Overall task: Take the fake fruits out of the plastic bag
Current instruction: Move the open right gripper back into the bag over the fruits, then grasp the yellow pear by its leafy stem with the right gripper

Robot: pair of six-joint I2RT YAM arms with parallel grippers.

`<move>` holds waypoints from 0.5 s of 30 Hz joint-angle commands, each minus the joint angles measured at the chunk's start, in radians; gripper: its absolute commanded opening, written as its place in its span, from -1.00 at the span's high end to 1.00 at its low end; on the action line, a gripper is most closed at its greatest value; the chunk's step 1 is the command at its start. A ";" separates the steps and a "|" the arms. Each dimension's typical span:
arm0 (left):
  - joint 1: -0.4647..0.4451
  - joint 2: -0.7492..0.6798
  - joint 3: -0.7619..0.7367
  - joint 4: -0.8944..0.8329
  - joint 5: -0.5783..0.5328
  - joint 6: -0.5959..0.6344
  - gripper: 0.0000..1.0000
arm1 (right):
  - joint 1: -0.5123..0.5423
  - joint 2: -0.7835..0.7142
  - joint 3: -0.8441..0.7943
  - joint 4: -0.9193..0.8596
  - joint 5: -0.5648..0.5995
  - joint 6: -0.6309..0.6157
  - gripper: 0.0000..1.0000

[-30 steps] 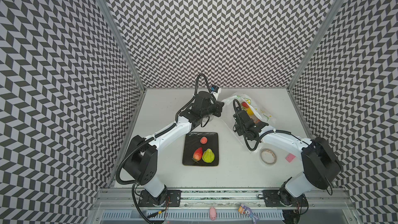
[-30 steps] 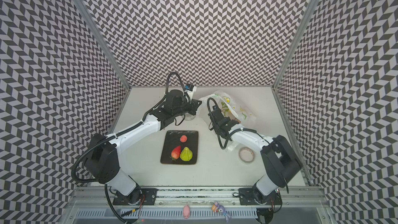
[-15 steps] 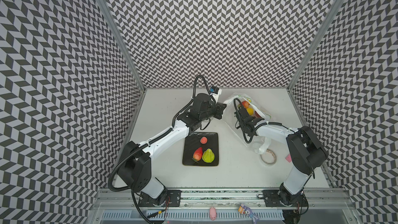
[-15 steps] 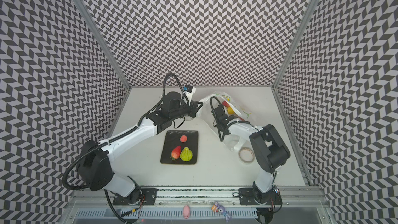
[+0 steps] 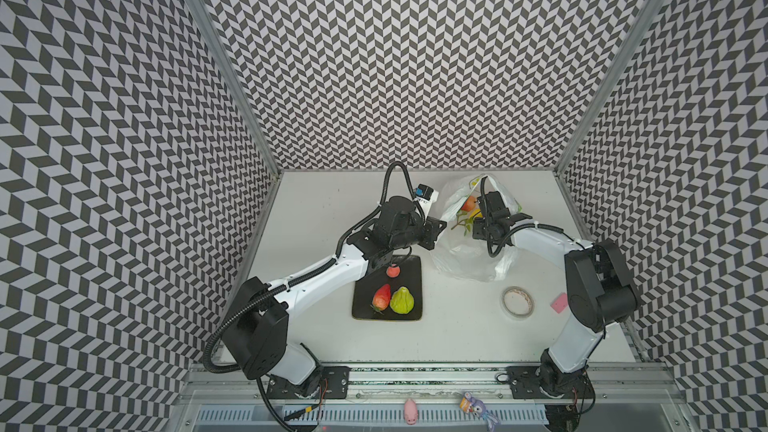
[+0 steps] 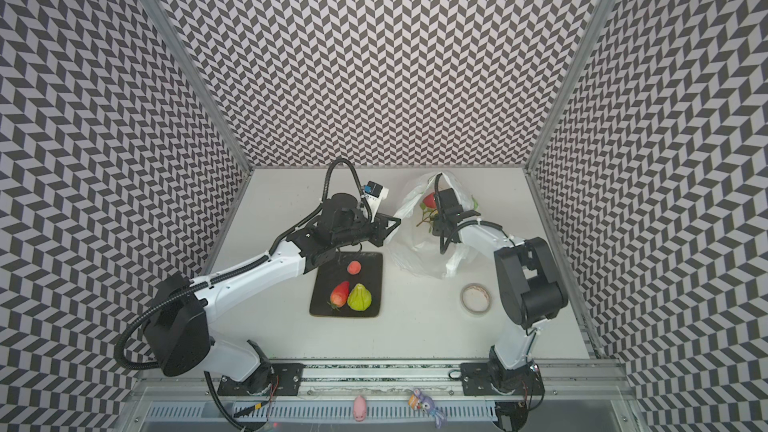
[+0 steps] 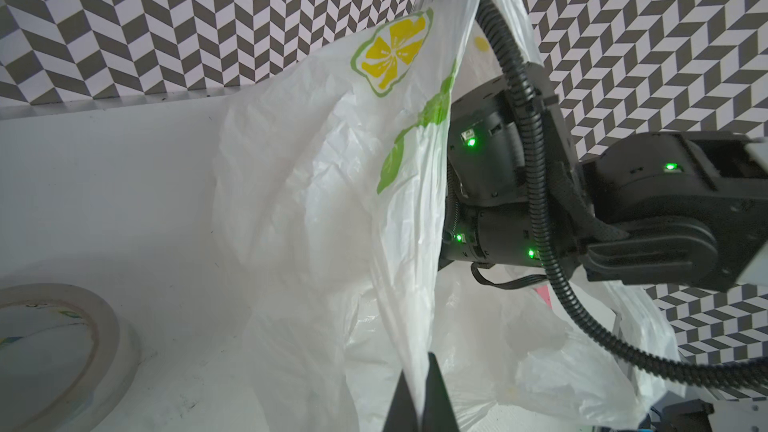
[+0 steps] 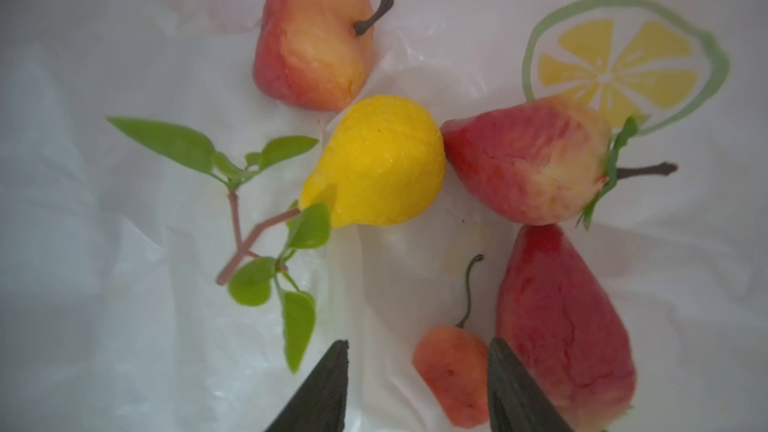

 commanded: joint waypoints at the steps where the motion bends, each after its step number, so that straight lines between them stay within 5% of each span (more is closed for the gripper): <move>1: -0.003 -0.013 0.007 0.022 0.011 -0.011 1.00 | -0.018 0.014 0.032 0.107 -0.138 0.182 -0.16; 9: -0.014 -0.003 0.023 0.027 0.017 -0.022 1.00 | -0.020 0.075 0.037 0.231 -0.224 0.374 -0.19; 15: -0.014 0.007 0.033 0.025 0.020 -0.019 1.00 | -0.020 0.123 0.029 0.304 -0.231 0.408 -0.19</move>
